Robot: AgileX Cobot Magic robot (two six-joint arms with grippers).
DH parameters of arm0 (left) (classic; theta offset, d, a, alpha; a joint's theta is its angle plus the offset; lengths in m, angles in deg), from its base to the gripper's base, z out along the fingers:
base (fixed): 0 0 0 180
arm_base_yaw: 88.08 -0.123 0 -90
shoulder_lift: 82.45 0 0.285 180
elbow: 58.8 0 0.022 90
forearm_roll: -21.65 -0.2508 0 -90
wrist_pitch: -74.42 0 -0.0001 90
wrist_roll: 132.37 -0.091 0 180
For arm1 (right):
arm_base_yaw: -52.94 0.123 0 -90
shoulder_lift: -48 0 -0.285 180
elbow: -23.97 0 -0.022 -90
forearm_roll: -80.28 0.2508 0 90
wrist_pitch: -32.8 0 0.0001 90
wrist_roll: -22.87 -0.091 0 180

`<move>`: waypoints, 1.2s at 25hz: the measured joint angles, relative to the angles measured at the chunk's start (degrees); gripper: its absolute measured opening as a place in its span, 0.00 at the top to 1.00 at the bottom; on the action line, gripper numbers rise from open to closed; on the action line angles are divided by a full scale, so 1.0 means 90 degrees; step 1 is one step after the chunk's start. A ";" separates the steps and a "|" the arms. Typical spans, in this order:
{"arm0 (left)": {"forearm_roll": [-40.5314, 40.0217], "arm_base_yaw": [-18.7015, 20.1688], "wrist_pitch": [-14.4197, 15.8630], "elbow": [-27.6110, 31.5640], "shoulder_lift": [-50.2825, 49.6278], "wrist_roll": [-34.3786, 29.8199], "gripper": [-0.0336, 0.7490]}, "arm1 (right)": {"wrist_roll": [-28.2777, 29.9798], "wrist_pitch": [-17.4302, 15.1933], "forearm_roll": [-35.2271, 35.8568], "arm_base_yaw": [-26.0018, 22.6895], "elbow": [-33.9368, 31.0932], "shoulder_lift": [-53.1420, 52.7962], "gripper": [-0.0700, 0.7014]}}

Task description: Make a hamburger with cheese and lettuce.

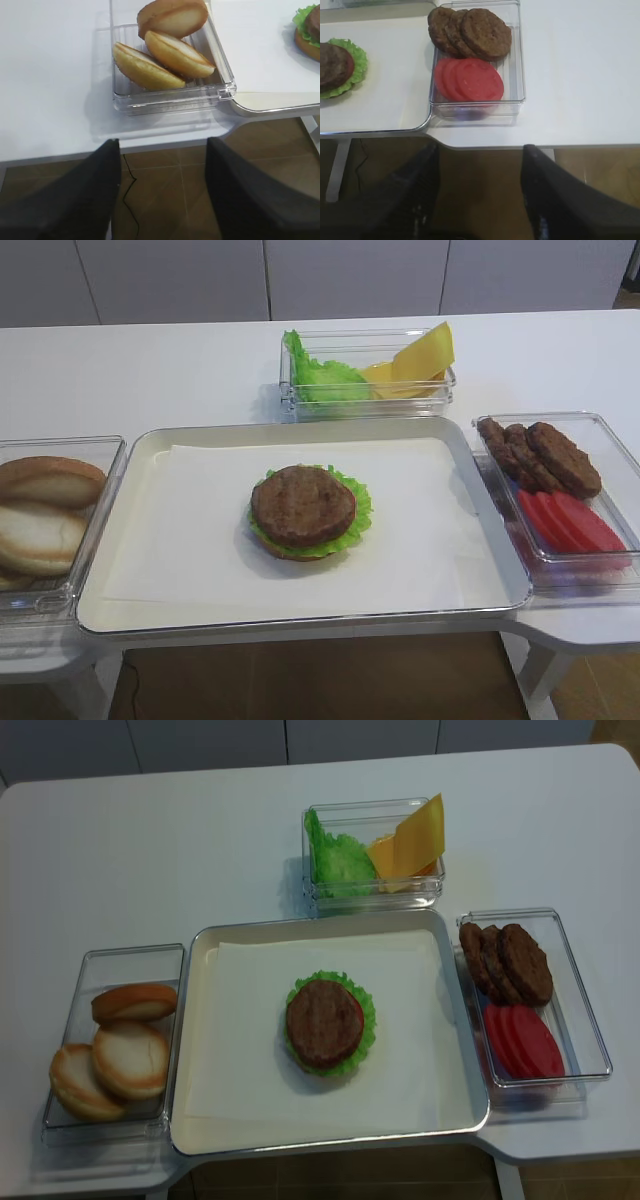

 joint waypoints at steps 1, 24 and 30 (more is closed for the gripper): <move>0.0000 0.0000 0.0000 0.0000 0.0000 0.0000 0.44 | 0.0000 0.0000 0.0000 0.0000 -0.0175 -0.0282 0.40; 0.0000 0.0000 0.0000 0.0000 0.0000 0.0000 0.44 | 0.0159 0.0838 -0.0234 0.0000 -0.2246 -0.2824 0.44; 0.0000 0.0000 0.0000 0.0000 0.0000 0.0000 0.44 | 0.0210 0.0865 -0.0294 0.0000 -0.2359 -0.2824 0.44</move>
